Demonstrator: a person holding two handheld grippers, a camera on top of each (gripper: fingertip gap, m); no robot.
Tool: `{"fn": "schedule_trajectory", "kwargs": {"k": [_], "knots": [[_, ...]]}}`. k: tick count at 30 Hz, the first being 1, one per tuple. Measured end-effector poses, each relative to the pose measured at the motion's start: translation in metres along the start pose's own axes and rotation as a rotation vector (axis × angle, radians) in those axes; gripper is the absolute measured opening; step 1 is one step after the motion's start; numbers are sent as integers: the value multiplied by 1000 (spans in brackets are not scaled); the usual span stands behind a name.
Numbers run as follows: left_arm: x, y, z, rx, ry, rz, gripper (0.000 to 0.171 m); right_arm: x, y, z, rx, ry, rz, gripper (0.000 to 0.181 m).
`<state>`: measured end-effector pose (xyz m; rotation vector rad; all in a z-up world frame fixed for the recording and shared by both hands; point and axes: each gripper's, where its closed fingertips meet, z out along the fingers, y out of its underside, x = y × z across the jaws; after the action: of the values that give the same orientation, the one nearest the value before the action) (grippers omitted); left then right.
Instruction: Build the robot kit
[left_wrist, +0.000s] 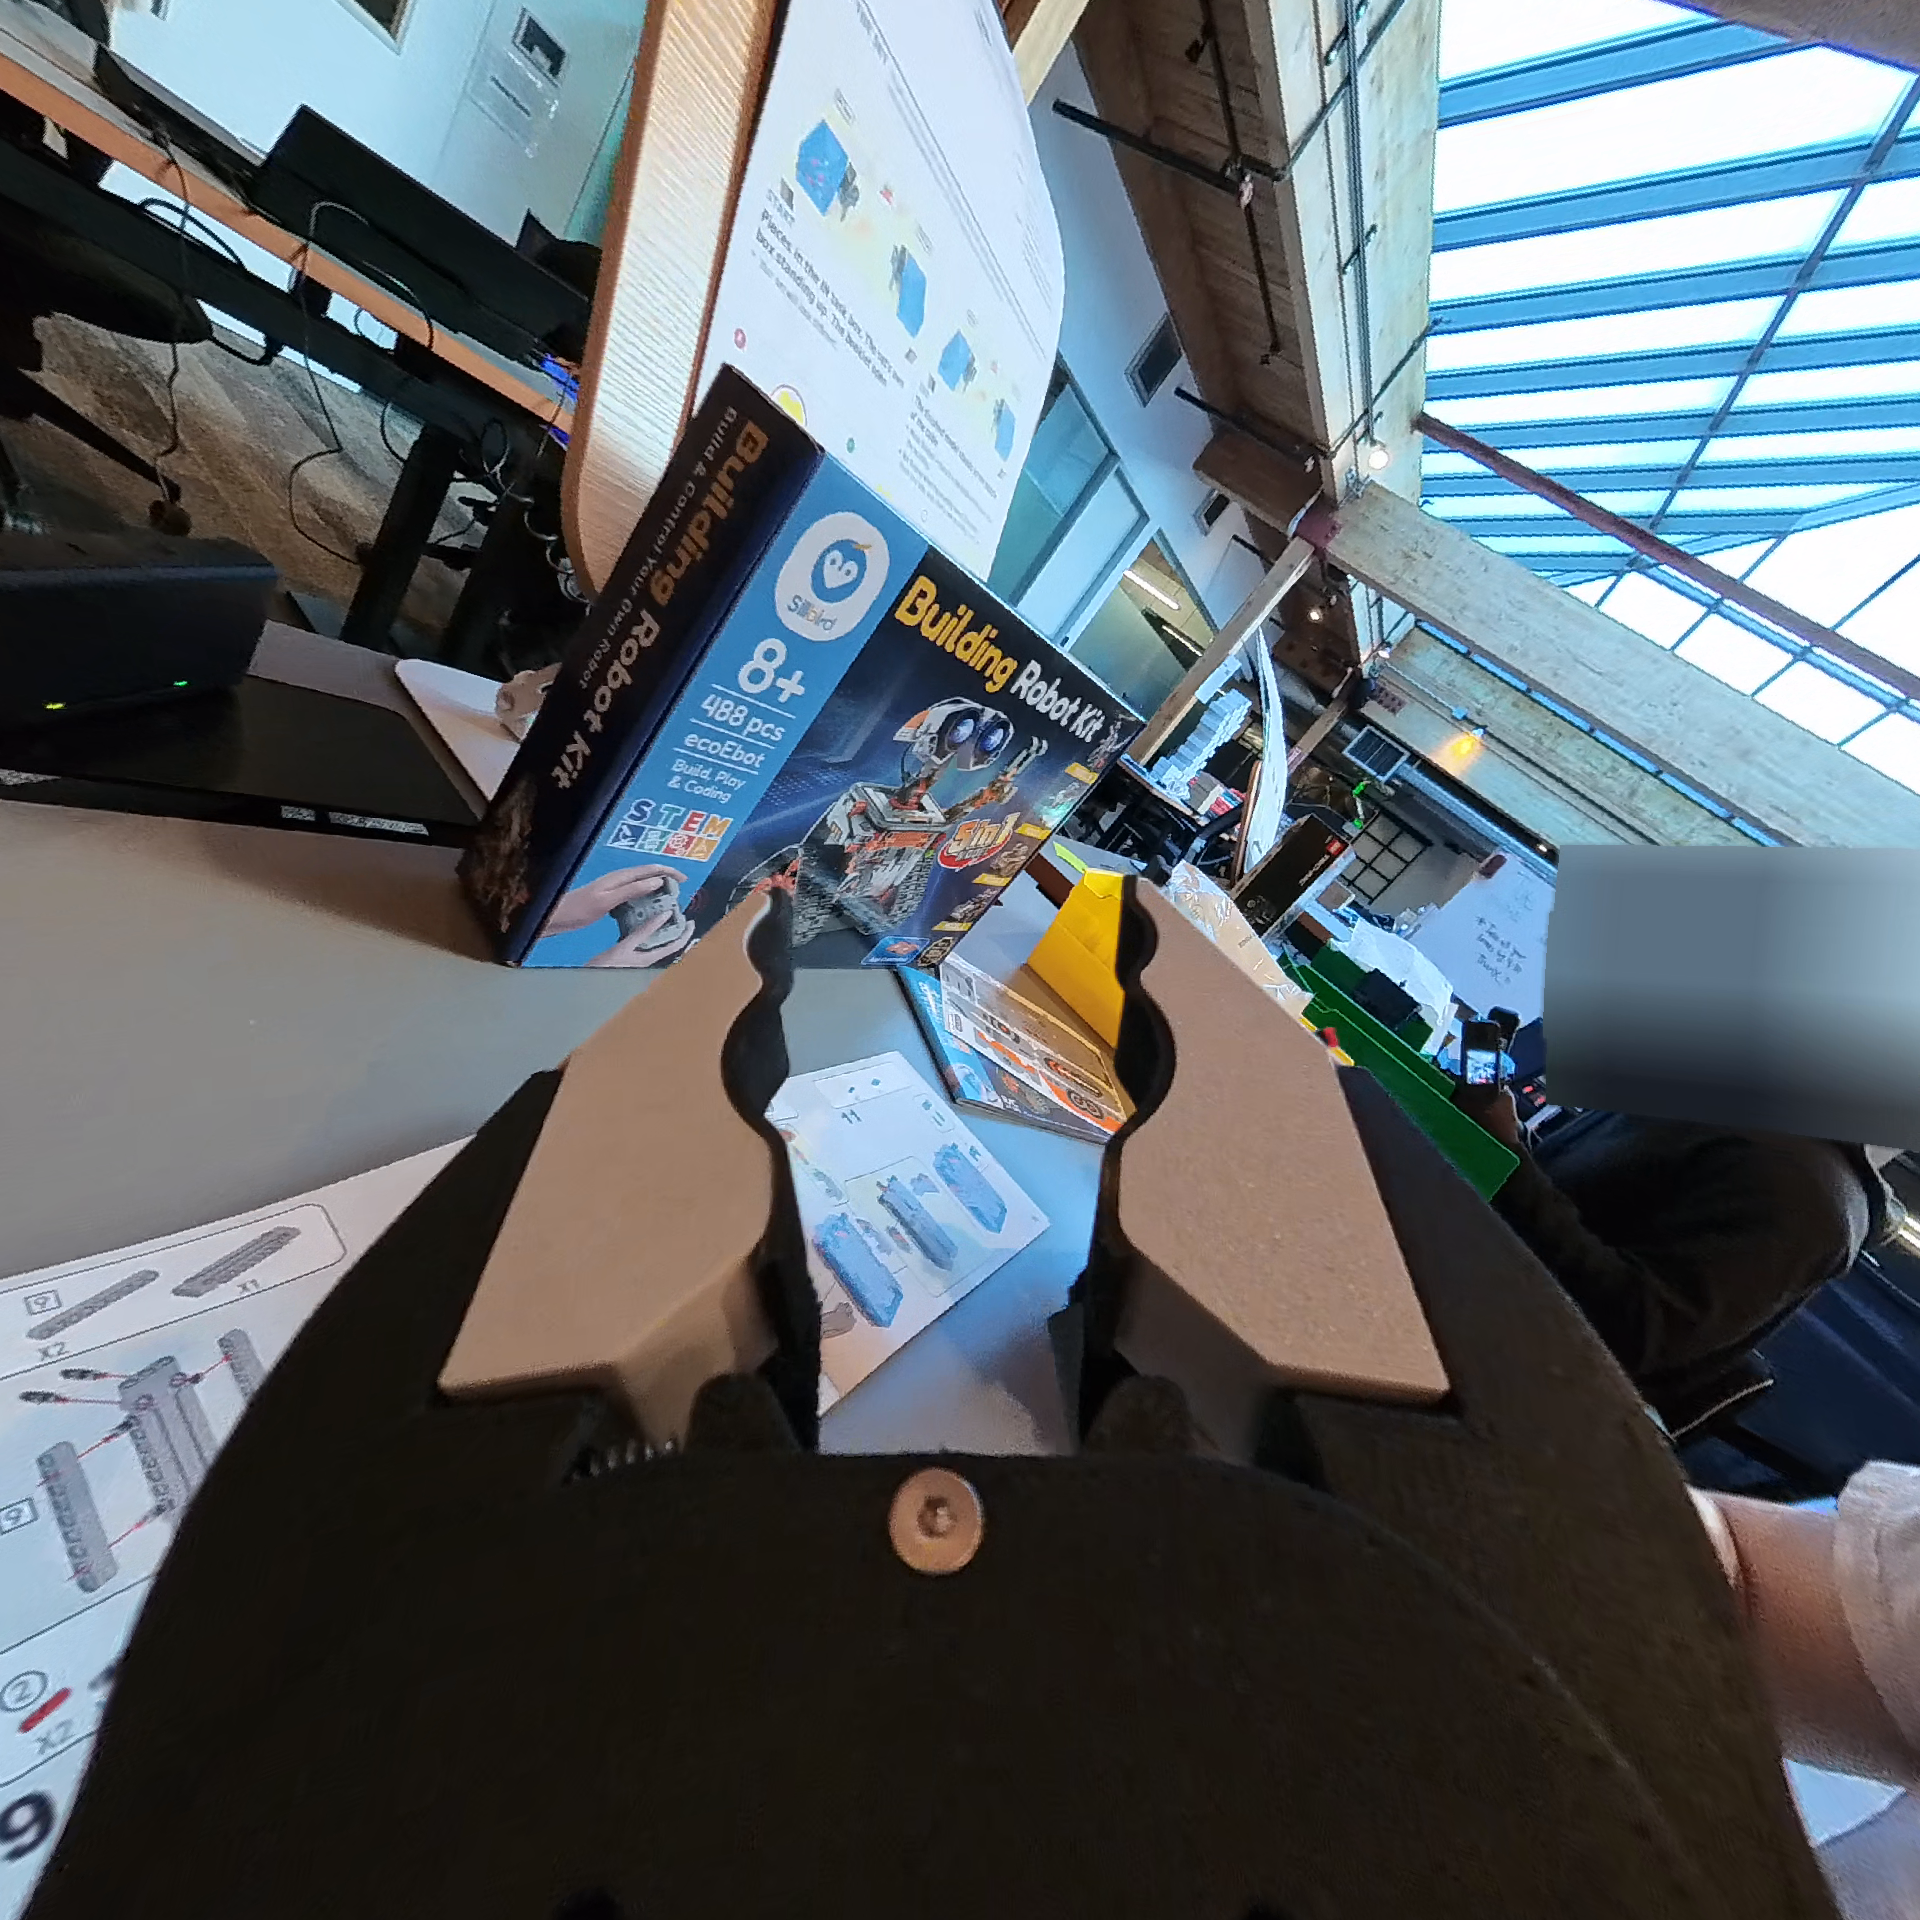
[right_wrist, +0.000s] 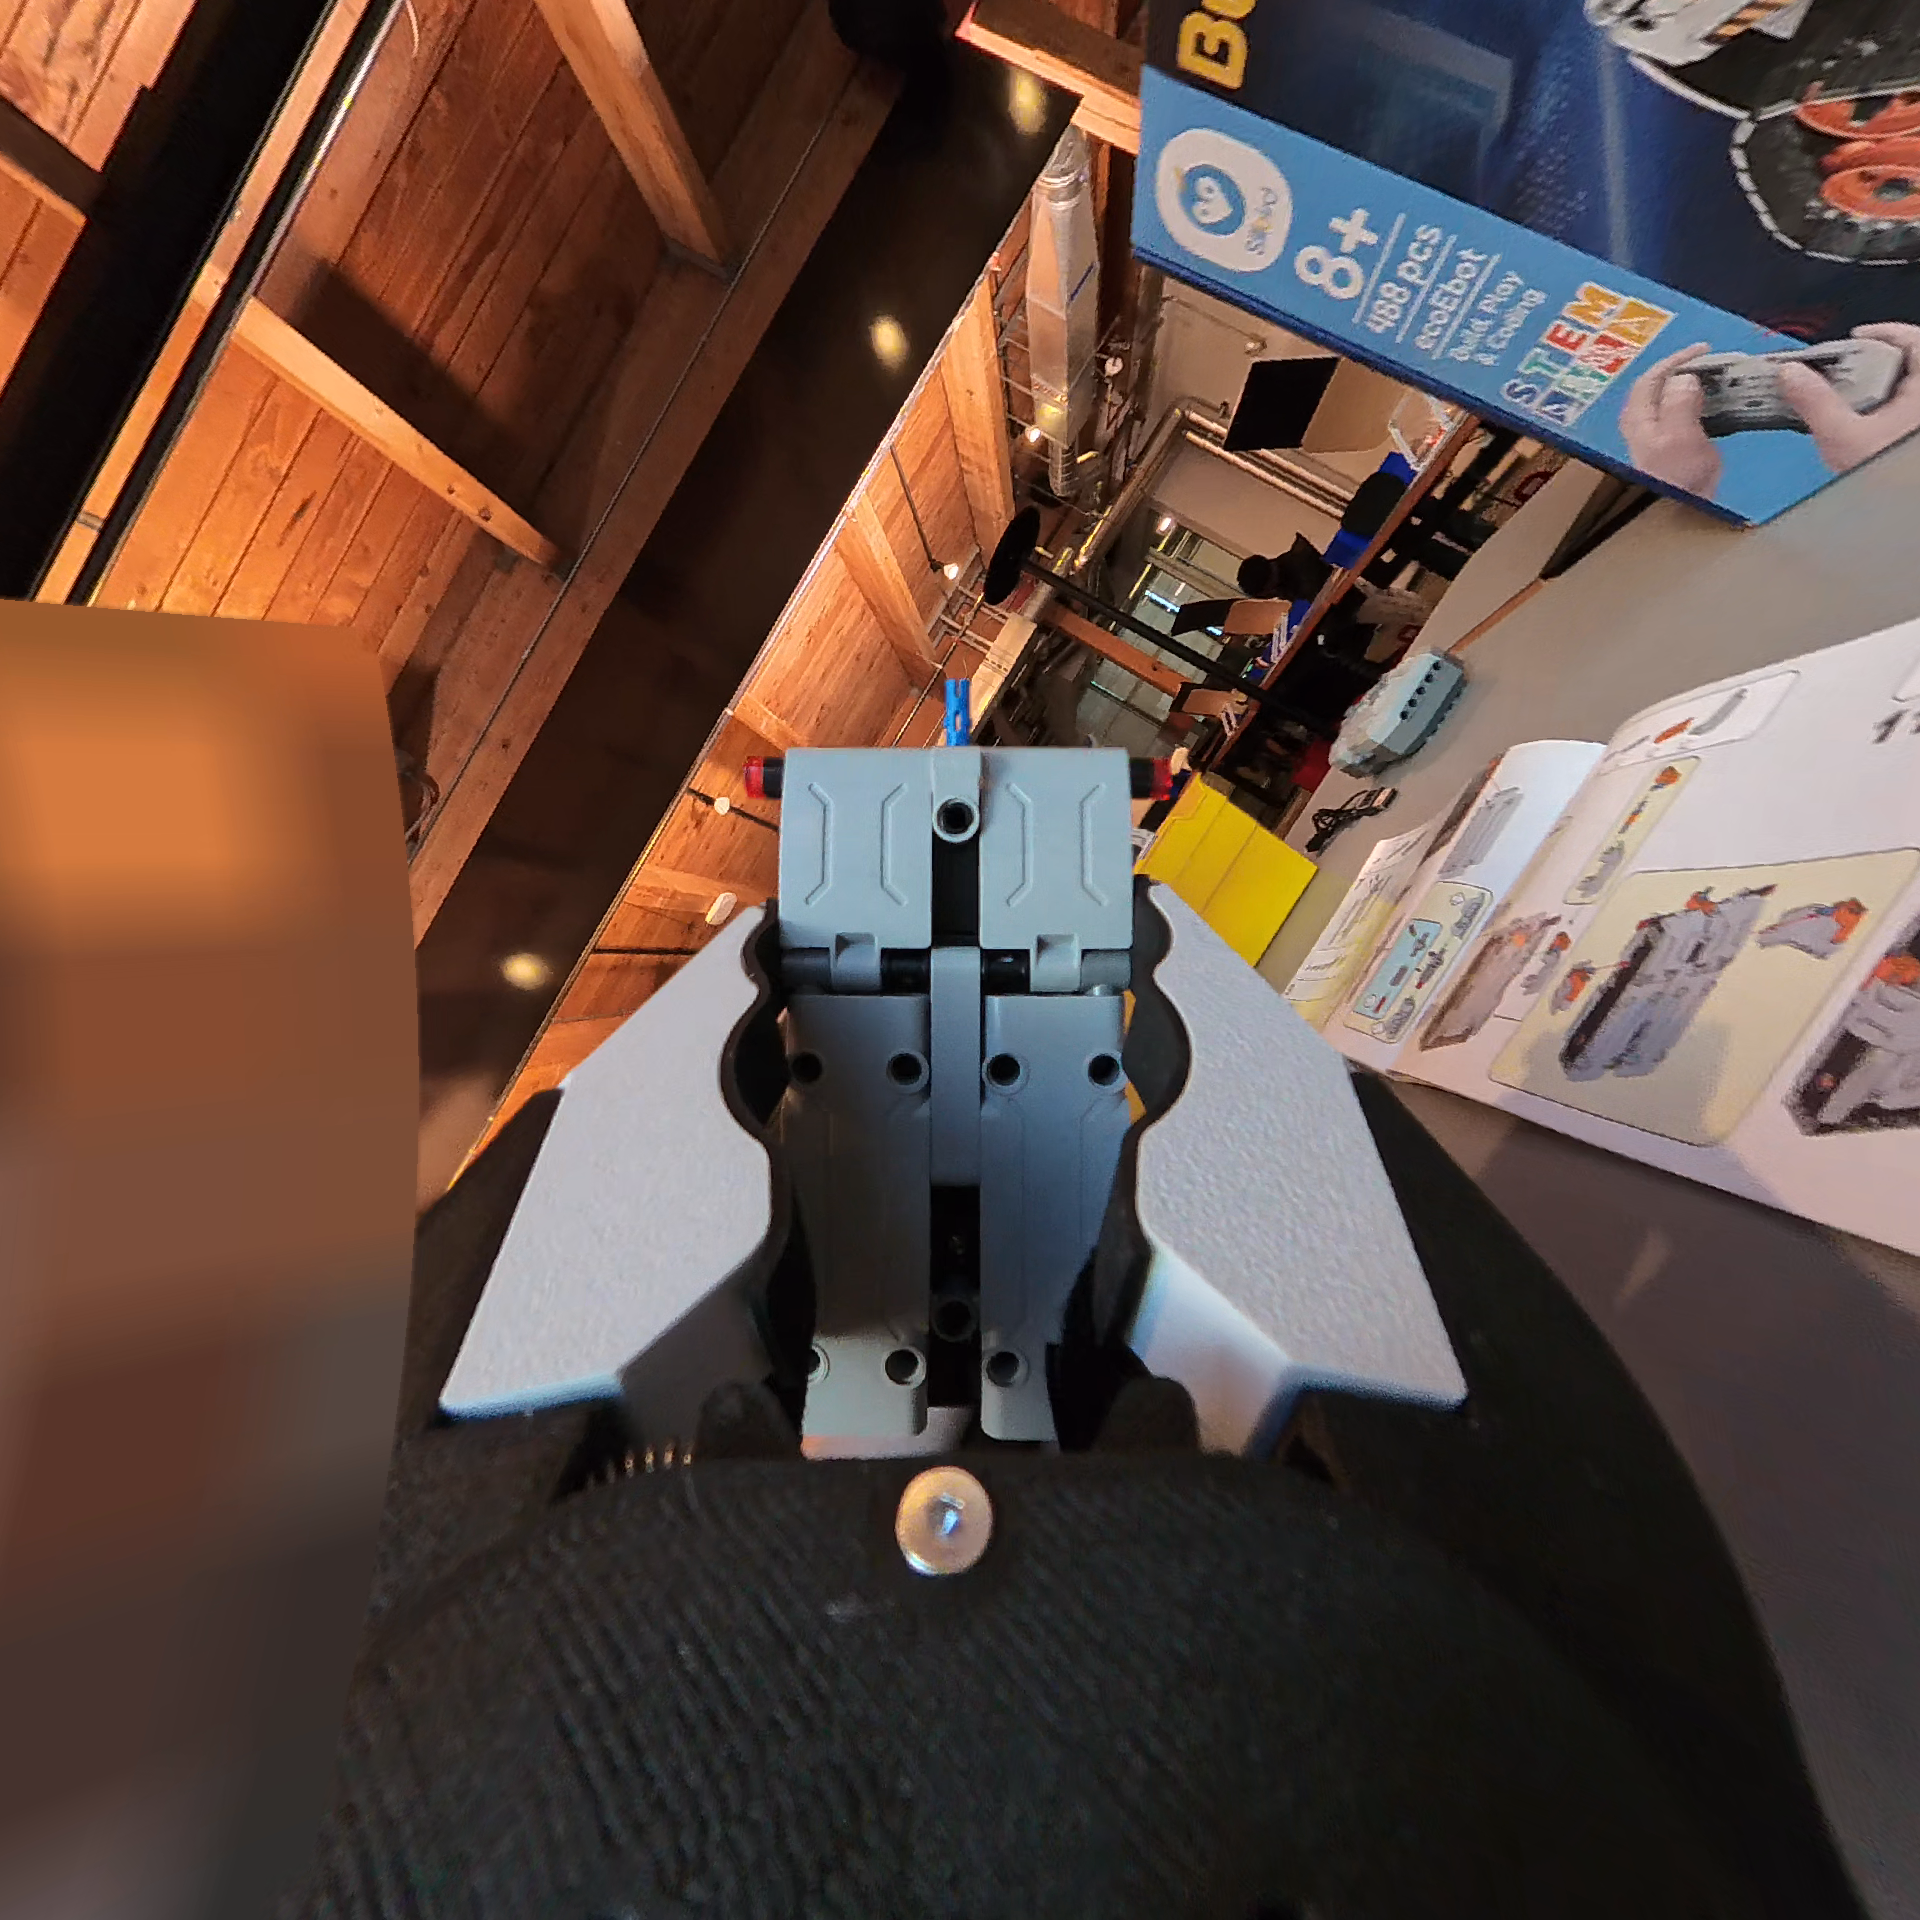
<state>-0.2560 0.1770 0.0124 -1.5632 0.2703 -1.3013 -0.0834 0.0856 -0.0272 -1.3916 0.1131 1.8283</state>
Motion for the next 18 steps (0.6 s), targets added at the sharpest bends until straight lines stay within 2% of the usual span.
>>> {"fn": "schedule_trajectory", "kwargs": {"k": [7,10,16,18], "knots": [[6,6,4,-39,7,15,62,12,-2,-1,-2,21,50,67],[11,11,9,-59,24,19,62,10,-1,0,-6,2,62,63],[41,46,33,-173,164,-42,63,-11,7,6,-61,-97,53,68],[56,56,40,-202,227,-74,63,-15,8,7,-63,-118,59,64]]}}
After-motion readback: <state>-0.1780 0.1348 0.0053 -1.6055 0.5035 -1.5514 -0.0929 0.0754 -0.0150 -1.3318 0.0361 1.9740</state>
